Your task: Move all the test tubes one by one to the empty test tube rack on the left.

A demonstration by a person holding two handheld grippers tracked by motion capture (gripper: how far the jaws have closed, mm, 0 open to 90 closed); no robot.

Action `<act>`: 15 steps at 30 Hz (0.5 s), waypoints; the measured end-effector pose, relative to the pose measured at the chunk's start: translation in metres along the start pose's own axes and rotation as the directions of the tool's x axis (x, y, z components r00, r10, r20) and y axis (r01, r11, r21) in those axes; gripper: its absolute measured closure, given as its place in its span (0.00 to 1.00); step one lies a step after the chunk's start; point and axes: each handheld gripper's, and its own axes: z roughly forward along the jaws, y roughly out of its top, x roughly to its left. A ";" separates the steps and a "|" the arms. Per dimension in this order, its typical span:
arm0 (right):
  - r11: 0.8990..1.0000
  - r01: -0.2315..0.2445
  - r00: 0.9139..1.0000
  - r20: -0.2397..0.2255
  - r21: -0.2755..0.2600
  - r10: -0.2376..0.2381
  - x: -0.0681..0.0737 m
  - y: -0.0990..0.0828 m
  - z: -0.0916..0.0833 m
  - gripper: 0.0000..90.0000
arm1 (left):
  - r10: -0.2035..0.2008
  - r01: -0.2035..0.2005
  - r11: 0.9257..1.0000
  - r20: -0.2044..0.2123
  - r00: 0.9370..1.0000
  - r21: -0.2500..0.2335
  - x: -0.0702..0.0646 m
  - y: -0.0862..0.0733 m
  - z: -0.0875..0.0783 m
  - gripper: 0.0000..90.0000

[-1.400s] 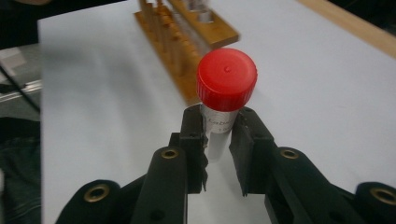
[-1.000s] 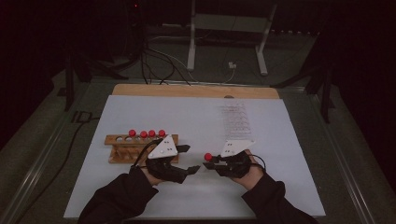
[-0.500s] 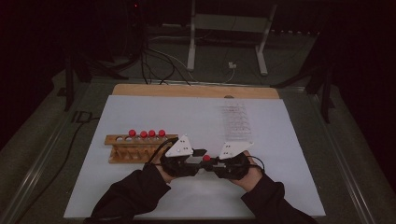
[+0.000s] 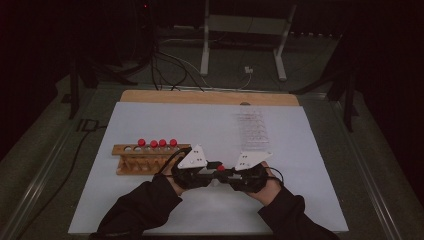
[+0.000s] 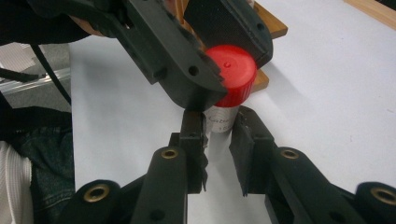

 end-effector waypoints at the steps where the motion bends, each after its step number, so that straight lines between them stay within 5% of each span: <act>1: 1.000 0.002 1.000 0.004 -0.002 -0.002 0.000 0.000 -0.001 0.84 | -0.001 0.001 1.000 0.001 1.000 -0.002 0.000 0.001 0.000 0.79; 4: 1.000 -0.003 1.000 -0.004 -0.013 0.003 0.000 0.000 -0.002 0.82 | -0.001 0.001 1.000 -0.002 1.000 -0.005 0.000 0.002 -0.001 0.79; 15: 0.996 -0.053 0.996 0.071 -0.071 0.058 -0.007 -0.003 -0.015 0.34 | -0.015 0.011 0.999 -0.070 0.997 -0.047 0.010 0.013 -0.023 0.80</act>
